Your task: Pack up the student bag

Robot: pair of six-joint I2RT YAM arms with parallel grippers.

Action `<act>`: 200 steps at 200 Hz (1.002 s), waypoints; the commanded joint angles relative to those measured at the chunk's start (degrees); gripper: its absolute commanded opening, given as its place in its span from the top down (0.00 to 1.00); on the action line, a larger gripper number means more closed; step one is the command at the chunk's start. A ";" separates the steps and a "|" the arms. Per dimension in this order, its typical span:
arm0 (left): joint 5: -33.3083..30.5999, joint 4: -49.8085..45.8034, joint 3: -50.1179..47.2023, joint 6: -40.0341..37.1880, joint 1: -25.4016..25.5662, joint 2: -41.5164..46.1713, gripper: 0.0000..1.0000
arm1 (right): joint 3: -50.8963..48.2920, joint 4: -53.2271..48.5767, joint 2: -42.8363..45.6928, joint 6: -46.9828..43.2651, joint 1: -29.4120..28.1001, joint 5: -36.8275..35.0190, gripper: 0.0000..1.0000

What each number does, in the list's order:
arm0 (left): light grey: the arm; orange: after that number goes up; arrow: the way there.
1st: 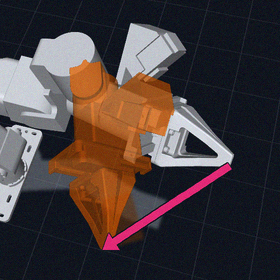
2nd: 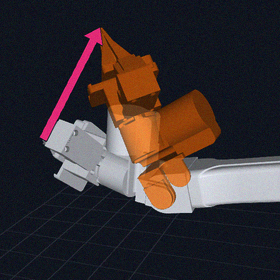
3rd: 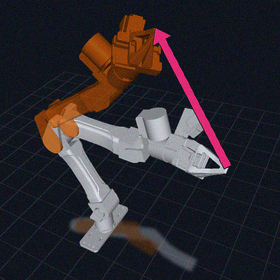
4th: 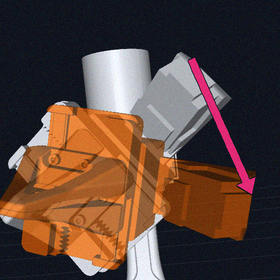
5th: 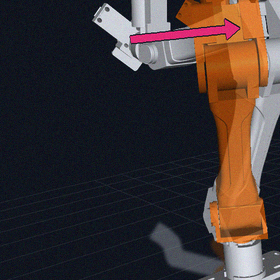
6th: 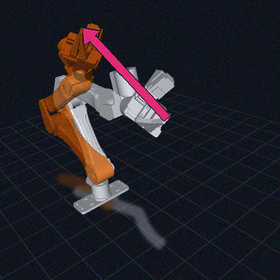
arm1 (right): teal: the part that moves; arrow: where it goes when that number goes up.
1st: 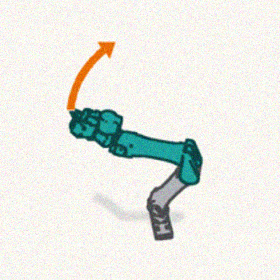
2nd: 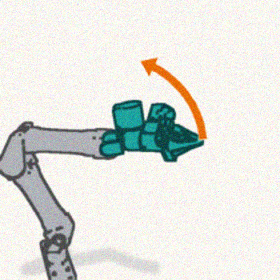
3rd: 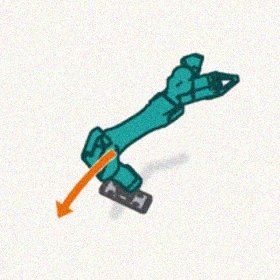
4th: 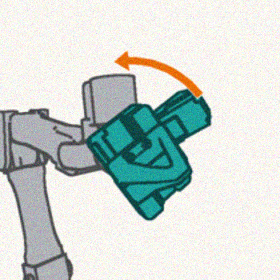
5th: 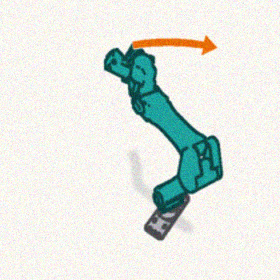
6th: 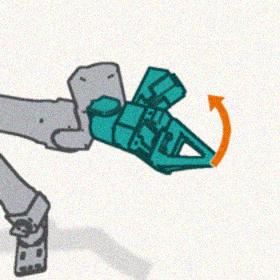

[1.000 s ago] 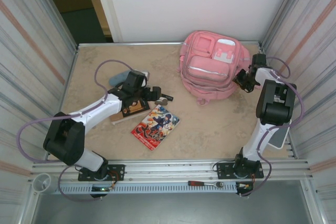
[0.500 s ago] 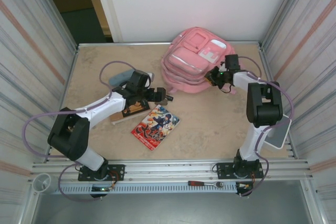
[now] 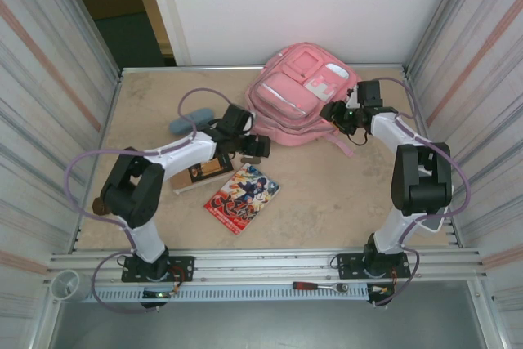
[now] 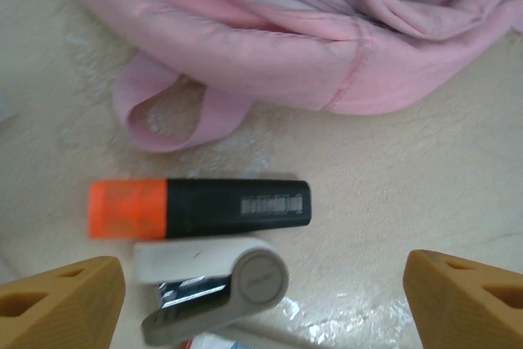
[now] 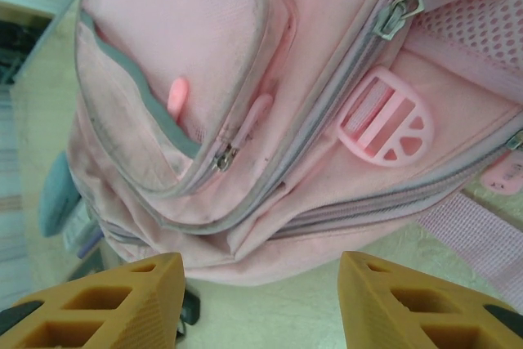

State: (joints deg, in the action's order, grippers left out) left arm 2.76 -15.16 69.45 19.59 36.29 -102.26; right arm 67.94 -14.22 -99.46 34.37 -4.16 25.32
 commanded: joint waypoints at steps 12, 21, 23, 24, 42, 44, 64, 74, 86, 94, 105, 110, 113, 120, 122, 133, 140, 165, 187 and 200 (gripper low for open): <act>-4.64 -6.98 7.48 -6.62 2.15 -6.20 0.19 | -2.01 -3.07 0.29 -3.31 -0.54 -2.38 0.49; -3.72 -6.99 8.71 -7.22 2.33 -7.69 0.20 | -2.12 -3.06 0.07 -3.32 -0.44 -2.35 0.49; -3.58 -7.03 9.00 -7.29 2.43 -8.00 0.20 | -2.16 -3.02 0.01 -3.34 -0.41 -2.37 0.49; -3.48 -7.06 9.15 -7.38 2.45 -8.15 0.20 | -2.18 -3.02 0.04 -3.34 -0.41 -2.33 0.49; -3.20 -7.18 11.30 -8.06 3.74 -10.24 0.23 | -2.53 -3.06 -0.20 -3.52 -0.02 -2.11 0.49; -3.20 -7.13 11.45 -8.08 3.88 -10.46 0.23 | -2.55 -3.02 -0.16 -3.48 0.02 -2.05 0.49; -3.20 -7.33 13.53 -8.70 5.13 -12.69 0.27 | -3.11 -2.77 -0.26 -3.43 0.76 -1.47 0.49; -3.19 -7.76 14.66 -9.02 5.57 -13.82 0.28 | -3.54 -2.51 -0.16 -3.32 1.08 -1.16 0.49; -3.61 -8.06 15.82 -9.68 6.04 -14.95 0.27 | -3.98 -2.23 -0.21 -3.34 1.38 -0.81 0.49; -3.93 -8.26 16.52 -10.06 6.29 -15.64 0.28 | -4.22 -2.22 -0.21 -3.34 1.51 -0.68 0.49; -3.75 -8.56 17.52 -10.48 6.33 -16.70 0.27 | -4.55 -2.22 -0.14 -3.43 1.62 -0.47 0.49; -3.66 -8.72 17.89 -10.68 6.42 -17.07 0.27 | -4.58 -2.13 -0.20 -3.39 1.74 -0.45 0.49; -3.65 -8.82 18.22 -10.78 6.42 -17.36 0.27 | -4.72 -2.14 -0.21 -3.47 1.77 -0.40 0.49; -3.73 -9.15 18.84 -10.90 6.42 -17.45 0.26 | -4.90 -2.13 -0.12 -3.51 1.82 -0.37 0.49; -3.73 -9.22 19.05 -10.98 6.42 -17.45 0.26 | -4.92 -2.15 -0.08 -3.56 1.84 -0.36 0.49; -4.12 -9.57 19.72 -11.29 6.42 -19.60 0.24 | -5.09 -2.13 0.10 -3.59 2.09 -0.36 0.49; -4.42 -9.74 20.09 -11.54 6.42 -20.01 0.23 | -5.23 -2.15 0.16 -3.64 2.21 -0.28 0.49; -4.46 -10.61 19.68 -11.62 6.42 -20.79 0.23 | -5.50 -2.22 0.23 -3.77 2.60 -0.01 0.49; -3.91 -10.79 16.86 -10.96 6.42 -19.91 0.23 | -6.01 -2.14 0.41 -3.78 2.84 -0.02 0.49; -4.10 -10.47 14.21 -10.67 6.42 -18.33 0.24 | -6.24 -1.97 0.50 -3.78 2.82 0.03 0.49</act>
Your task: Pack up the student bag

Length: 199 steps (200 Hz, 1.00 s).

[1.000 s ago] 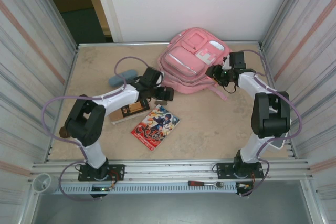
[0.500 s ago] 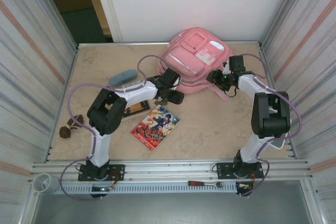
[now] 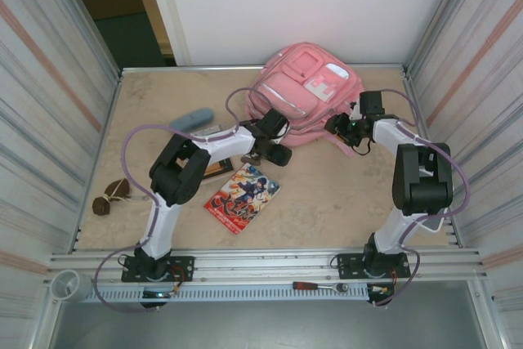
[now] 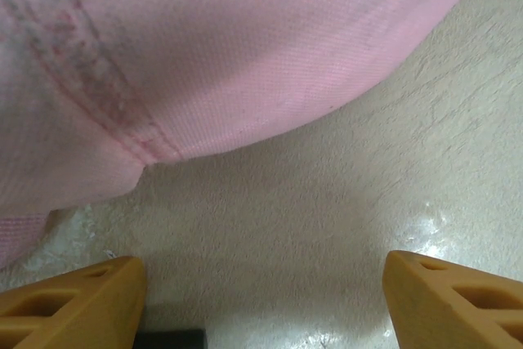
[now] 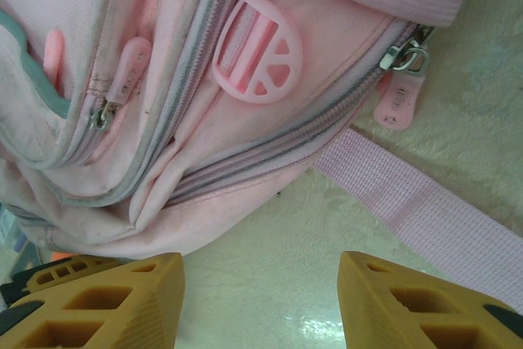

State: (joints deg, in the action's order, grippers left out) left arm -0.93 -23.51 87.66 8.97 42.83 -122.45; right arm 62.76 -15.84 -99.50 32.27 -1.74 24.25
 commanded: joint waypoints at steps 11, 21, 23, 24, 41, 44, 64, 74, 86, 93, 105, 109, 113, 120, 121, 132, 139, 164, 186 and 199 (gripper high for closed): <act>-1.12 -1.75 -6.42 0.08 -0.20 4.00 0.24 | -1.15 -0.34 0.49 -1.60 0.42 1.19 0.49; -2.15 -1.54 -8.59 0.10 -0.28 5.50 0.24 | -1.19 -0.25 0.47 -1.53 0.26 1.24 0.49; -2.39 -1.52 -8.98 0.09 -0.33 5.76 0.24 | -1.23 -0.25 0.46 -1.52 0.29 1.28 0.49; -2.49 -1.53 -9.21 0.17 -0.35 5.88 0.24 | -1.23 -0.25 0.45 -1.51 0.31 1.26 0.49; -3.28 -1.42 -12.31 0.24 -0.96 8.14 0.24 | -1.24 -0.07 0.23 -1.31 0.23 1.41 0.49; -3.37 -1.37 -12.86 0.25 -1.05 8.53 0.24 | -1.24 -0.13 0.27 -1.33 0.15 1.41 0.49; -4.39 -1.15 -16.34 0.58 -1.81 11.07 0.24 | -1.32 -0.08 -0.22 -1.27 -0.24 1.46 0.49; -4.52 -0.73 -17.79 0.93 -2.37 12.28 0.24 | -1.33 -0.07 -0.38 -1.24 -0.46 1.37 0.49; -4.52 -0.22 -19.02 1.46 -2.79 13.77 0.24 | -1.41 -0.07 -0.51 -1.25 -0.59 1.06 0.48; -4.41 -0.12 -19.36 1.74 -2.97 14.51 0.24 | -1.41 -0.08 -0.47 -1.33 -0.56 0.85 0.48; -3.74 0.08 -19.15 2.14 -3.01 15.66 0.24 | -1.09 -0.42 -0.22 -1.57 0.07 0.04 0.47; -3.26 0.25 -18.94 2.32 -3.01 16.02 0.24 | -0.99 -0.42 -0.12 -1.60 0.38 -0.11 0.47; -2.65 0.42 -18.65 2.59 -2.90 16.37 0.23 | -0.94 -0.42 0.00 -1.60 0.83 -0.23 0.47; -1.62 1.09 -18.12 3.28 -2.92 16.97 0.23 | -0.57 -0.27 0.10 -1.53 1.60 -0.41 0.46; -1.49 1.27 -18.08 3.44 -2.88 17.07 0.23 | -0.51 -0.26 0.14 -1.56 1.67 -0.42 0.46; 0.34 3.34 -17.53 4.91 -2.92 17.80 0.22 | 0.33 -0.25 -0.03 -1.18 2.87 -1.01 0.44; 1.18 4.78 -17.31 5.98 -2.93 18.10 0.21 | 0.98 -0.25 -0.35 -0.74 3.77 -1.67 0.43; 2.57 8.39 -15.68 10.24 -2.91 17.57 0.21 | 4.49 -0.03 -3.14 1.55 7.04 -4.14 0.39; 3.31 9.81 -13.57 13.16 -2.93 15.85 0.20 | 9.07 0.10 -8.28 4.09 9.60 -4.54 0.38; 4.33 10.40 -11.97 14.45 -2.98 14.41 0.19 | 12.30 0.26 -11.98 4.96 10.50 -3.22 0.37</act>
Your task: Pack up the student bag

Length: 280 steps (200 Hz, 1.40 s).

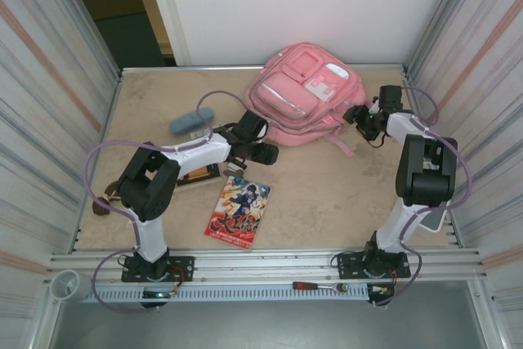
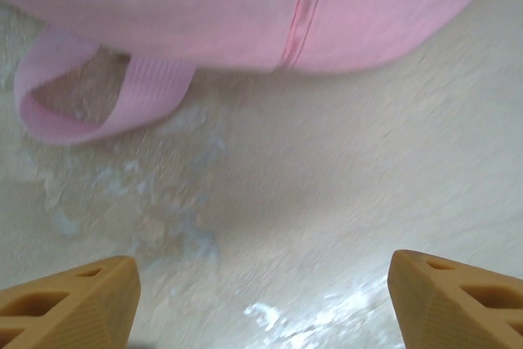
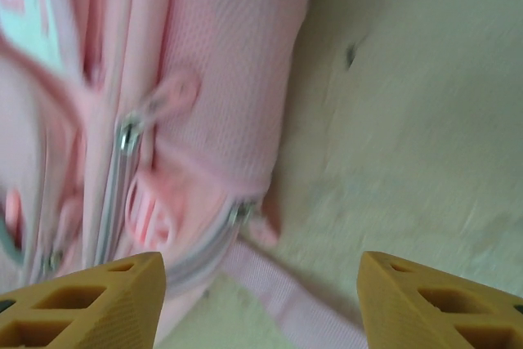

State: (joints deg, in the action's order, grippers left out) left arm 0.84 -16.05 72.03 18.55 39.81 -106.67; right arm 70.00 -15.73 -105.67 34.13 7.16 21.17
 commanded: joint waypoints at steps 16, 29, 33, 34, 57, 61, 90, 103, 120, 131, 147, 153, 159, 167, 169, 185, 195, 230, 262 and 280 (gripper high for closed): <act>3.83 2.82 6.30 6.02 0.00 -3.82 0.19 | 9.12 0.26 -10.09 3.56 2.07 2.87 0.38; 4.88 2.78 8.27 6.42 -0.02 -5.74 0.18 | 12.12 0.49 -13.35 3.75 2.07 5.67 0.39; 5.11 2.78 8.85 6.65 -0.07 -6.37 0.18 | 13.01 0.52 -14.32 3.88 2.07 6.63 0.39; 5.17 2.78 8.97 6.66 -0.08 -6.54 0.18 | 13.26 0.52 -14.57 3.90 2.07 6.93 0.40; 6.18 2.69 11.64 7.50 -0.39 -9.47 0.18 | 15.77 1.88 -17.86 4.70 1.66 11.71 0.48; 6.34 2.76 12.05 7.66 -0.49 -9.95 0.18 | 15.80 2.25 -17.90 4.72 1.56 12.19 0.51; 8.50 2.74 14.83 8.40 -2.35 -12.95 0.18 | 13.67 4.40 -15.66 5.63 1.41 14.42 0.81; 10.19 2.72 16.27 8.57 -3.63 -14.84 0.18 | 10.86 6.16 -12.81 6.55 1.70 15.10 0.88; 11.47 2.13 18.47 8.23 -5.15 -16.63 0.18 | 5.94 9.17 -7.92 8.32 1.81 15.69 0.92; 11.78 1.52 19.90 7.78 -6.06 -17.45 0.18 | 2.14 11.60 -4.34 9.82 1.72 16.11 0.93; 12.64 0.86 22.03 7.11 -7.71 -18.41 0.18 | -4.01 15.95 0.64 12.93 0.92 16.54 0.94; 12.90 0.54 22.87 6.82 -8.41 -18.69 0.18 | -6.24 17.43 2.57 14.20 0.37 16.37 0.94; 13.17 -0.02 23.82 6.48 -9.04 -18.90 0.18 | -8.24 18.62 4.33 15.31 -0.38 15.76 0.95; 13.57 -0.81 24.84 5.90 -9.93 -18.73 0.19 | -10.41 19.59 6.51 16.75 -1.59 14.53 0.95; 13.53 -0.99 25.05 5.78 -10.17 -18.70 0.19 | -10.87 19.72 7.01 17.15 -1.94 14.03 0.95; 12.98 -1.25 23.96 4.79 -11.56 -16.10 0.19 | -14.21 21.60 10.56 20.89 -4.86 10.19 0.96; 11.85 -0.38 21.33 4.22 -12.07 -13.74 0.19 | -16.02 22.69 12.90 23.58 -6.72 7.12 0.97; 8.77 5.83 4.72 3.12 -12.01 2.40 0.18 | -18.76 22.58 20.46 29.14 -12.00 -2.22 0.97; 5.47 12.85 -10.73 1.37 -8.25 15.36 0.21 | -17.16 19.58 24.93 29.94 -17.02 -8.17 0.97; 0.79 15.22 -14.52 -1.42 -2.91 18.85 0.27 | -16.40 18.72 26.36 30.16 -19.11 -10.43 0.97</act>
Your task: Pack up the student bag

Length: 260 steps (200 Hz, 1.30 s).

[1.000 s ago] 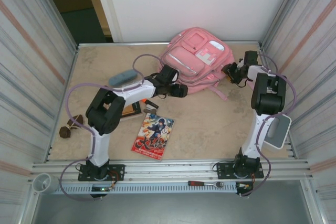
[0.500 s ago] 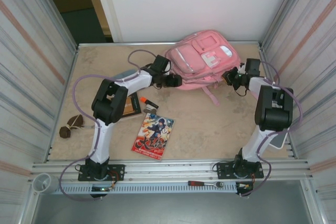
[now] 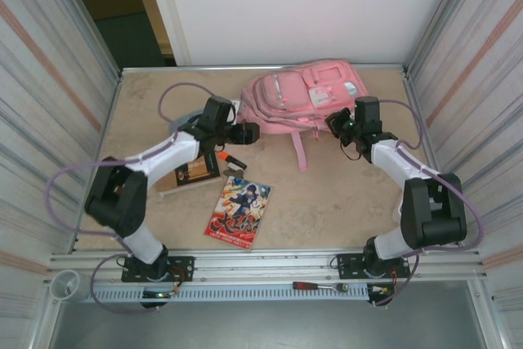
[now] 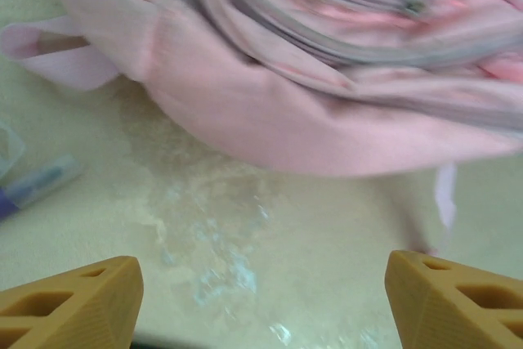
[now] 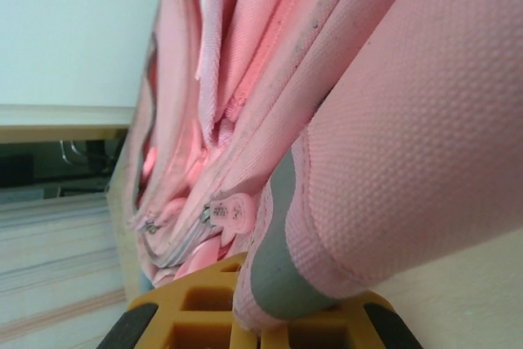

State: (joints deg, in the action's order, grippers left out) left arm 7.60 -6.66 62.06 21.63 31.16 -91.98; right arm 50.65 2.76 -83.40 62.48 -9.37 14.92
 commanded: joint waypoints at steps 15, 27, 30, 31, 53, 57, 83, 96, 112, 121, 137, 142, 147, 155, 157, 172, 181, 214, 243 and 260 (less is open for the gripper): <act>-10.10 8.26 -5.37 -7.48 10.73 4.72 0.32 | 3.55 -0.10 4.72 2.04 -3.76 -5.13 0.97; -12.44 10.05 -4.76 -9.27 13.98 4.01 0.34 | 4.20 -0.13 4.71 2.16 -4.54 -5.08 0.96; -12.89 10.54 -4.42 -9.70 14.68 3.70 0.35 | 4.38 -0.20 4.73 2.21 -4.67 -5.03 0.96; -13.01 10.58 -4.28 -9.78 14.88 3.59 0.35 | 4.38 -0.21 4.69 2.21 -4.80 -5.01 0.96; -15.23 11.94 -0.04 -12.91 18.68 -0.27 0.40 | 5.32 -0.30 4.67 2.53 -5.48 -4.55 0.96; -15.79 12.02 1.00 -13.51 19.31 -1.20 0.41 | 5.46 -0.30 4.78 2.57 -5.55 -4.55 0.96; -18.03 12.60 6.70 -15.91 22.02 -7.11 0.45 | 6.11 -0.66 5.00 2.48 -5.75 -4.50 0.96; -18.81 13.47 8.76 -15.84 22.38 -9.54 0.47 | 6.43 -0.83 4.78 2.33 -5.75 -4.22 0.96; -19.32 14.46 10.85 -15.56 22.54 -12.08 0.50 | 6.56 -0.66 4.41 2.37 -5.75 -3.76 0.96; -19.54 14.85 12.06 -15.89 22.53 -13.53 0.51 | 6.59 -0.57 4.23 2.30 -5.64 -3.50 0.96; -19.74 14.51 14.45 -17.40 22.50 -15.97 0.53 | 6.56 -0.33 3.98 2.24 -5.62 -3.39 0.96; -20.08 14.25 15.16 -17.59 22.54 -16.68 0.53 | 6.56 -0.30 3.84 2.14 -5.60 -3.45 0.96; -20.52 14.12 15.71 -17.79 22.54 -17.25 0.54 | 6.56 -0.30 3.69 2.15 -5.58 -3.44 0.96; -21.22 14.11 16.32 -17.90 22.43 -17.92 0.55 | 6.56 -0.09 3.59 2.20 -5.38 -3.25 0.96; -21.46 14.14 16.40 -17.86 22.38 -18.13 0.55 | 6.56 -0.05 3.53 2.21 -5.33 -3.19 0.96; -22.14 14.80 16.62 -17.26 22.19 -18.79 0.57 | 6.56 0.13 3.18 2.08 -5.13 -3.14 0.96; -22.42 15.26 16.49 -16.82 21.95 -19.01 0.59 | 6.56 0.22 3.11 2.07 -5.05 -3.07 0.96; -22.82 15.93 16.51 -16.64 21.33 -19.37 0.62 | 6.56 0.33 2.69 1.81 -4.78 -2.96 0.96; -22.05 16.32 16.68 -16.16 20.46 -19.37 0.65 | 6.40 0.22 2.49 1.53 -4.61 -2.96 0.96; -20.99 16.24 17.35 -15.53 19.95 -19.63 0.66 | 6.08 0.30 2.51 1.50 -4.56 -3.05 0.96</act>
State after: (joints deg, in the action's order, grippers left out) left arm -13.50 7.62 76.93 5.34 52.05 -110.91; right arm 53.91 -0.51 -81.38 64.10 -14.13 10.31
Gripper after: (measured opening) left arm 0.344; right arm 0.050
